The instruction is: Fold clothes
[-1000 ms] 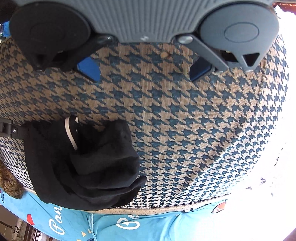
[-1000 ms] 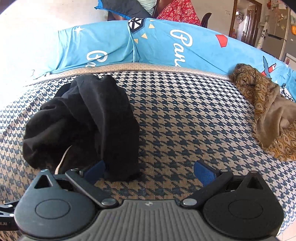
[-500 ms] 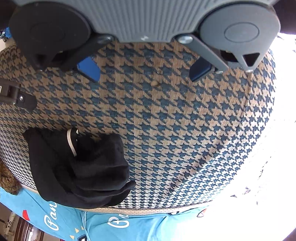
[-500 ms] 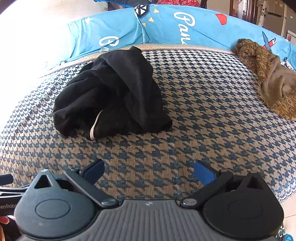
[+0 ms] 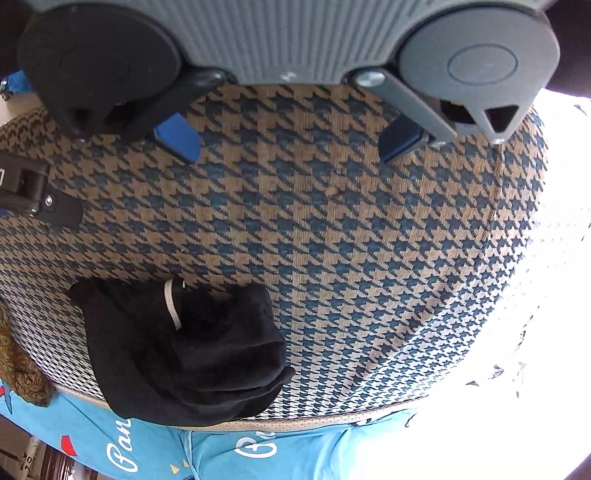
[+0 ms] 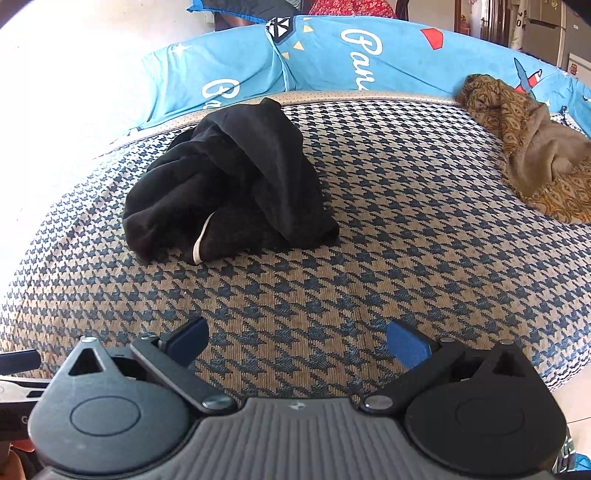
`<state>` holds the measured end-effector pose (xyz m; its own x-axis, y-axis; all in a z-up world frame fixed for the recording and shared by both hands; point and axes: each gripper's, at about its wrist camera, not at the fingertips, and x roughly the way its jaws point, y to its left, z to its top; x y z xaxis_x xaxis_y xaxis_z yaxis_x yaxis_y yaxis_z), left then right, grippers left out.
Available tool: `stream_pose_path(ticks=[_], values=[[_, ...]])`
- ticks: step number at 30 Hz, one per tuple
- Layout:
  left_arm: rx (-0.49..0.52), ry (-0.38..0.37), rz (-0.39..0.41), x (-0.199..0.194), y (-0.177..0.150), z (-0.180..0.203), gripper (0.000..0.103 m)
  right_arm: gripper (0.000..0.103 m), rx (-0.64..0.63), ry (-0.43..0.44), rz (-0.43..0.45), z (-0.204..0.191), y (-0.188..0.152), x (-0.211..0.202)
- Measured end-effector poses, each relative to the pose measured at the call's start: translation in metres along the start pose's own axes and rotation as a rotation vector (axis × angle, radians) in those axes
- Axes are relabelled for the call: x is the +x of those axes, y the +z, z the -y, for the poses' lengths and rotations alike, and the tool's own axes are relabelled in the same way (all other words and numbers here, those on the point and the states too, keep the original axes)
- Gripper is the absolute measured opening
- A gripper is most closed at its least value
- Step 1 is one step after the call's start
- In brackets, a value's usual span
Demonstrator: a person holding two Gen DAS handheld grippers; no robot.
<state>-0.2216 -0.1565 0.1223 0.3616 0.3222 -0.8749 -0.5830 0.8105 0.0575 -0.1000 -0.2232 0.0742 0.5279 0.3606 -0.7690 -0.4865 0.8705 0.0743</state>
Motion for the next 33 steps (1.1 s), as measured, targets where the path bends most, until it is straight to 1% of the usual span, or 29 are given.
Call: stream_pose_path(ticks=[5, 10, 12, 14, 18, 21, 25, 29, 31, 33], values=[[0.030, -0.011, 0.009, 0.000, 0.001, -0.006, 0.103, 0.103, -0.007, -0.013, 0.004, 0.003, -0.007, -0.004], [0.047, -0.011, 0.011, -0.018, -0.005, -0.016, 0.103, 0.103, -0.002, 0.003, -0.003, 0.005, -0.011, -0.006], [0.082, -0.031, 0.011, -0.027, -0.009, -0.035, 0.103, 0.103, -0.003, 0.003, 0.001, 0.006, -0.012, -0.007], [0.113, -0.044, 0.012, -0.044, -0.016, -0.049, 0.103, 0.103, 0.002, 0.007, 0.002, 0.007, -0.012, -0.007], [0.146, -0.058, 0.013, -0.061, -0.022, -0.053, 0.103, 0.103, 0.008, 0.012, 0.002, 0.008, -0.012, -0.008], [0.183, -0.078, 0.012, -0.056, -0.022, -0.067, 0.103, 0.103, 0.008, 0.019, 0.001, 0.009, -0.013, -0.008], [0.204, -0.089, 0.012, -0.051, -0.020, -0.065, 0.103, 0.103, 0.003, 0.018, -0.008, 0.008, -0.013, -0.006], [0.214, -0.099, 0.008, -0.063, -0.021, -0.067, 0.103, 0.103, 0.004, 0.019, -0.012, 0.009, -0.013, -0.005], [0.225, -0.105, 0.008, -0.055, -0.018, -0.069, 0.103, 0.103, 0.006, 0.019, -0.013, 0.010, -0.013, -0.004], [0.226, -0.106, 0.008, -0.055, -0.018, -0.067, 0.103, 0.103, 0.008, 0.020, -0.015, 0.010, -0.013, -0.004]])
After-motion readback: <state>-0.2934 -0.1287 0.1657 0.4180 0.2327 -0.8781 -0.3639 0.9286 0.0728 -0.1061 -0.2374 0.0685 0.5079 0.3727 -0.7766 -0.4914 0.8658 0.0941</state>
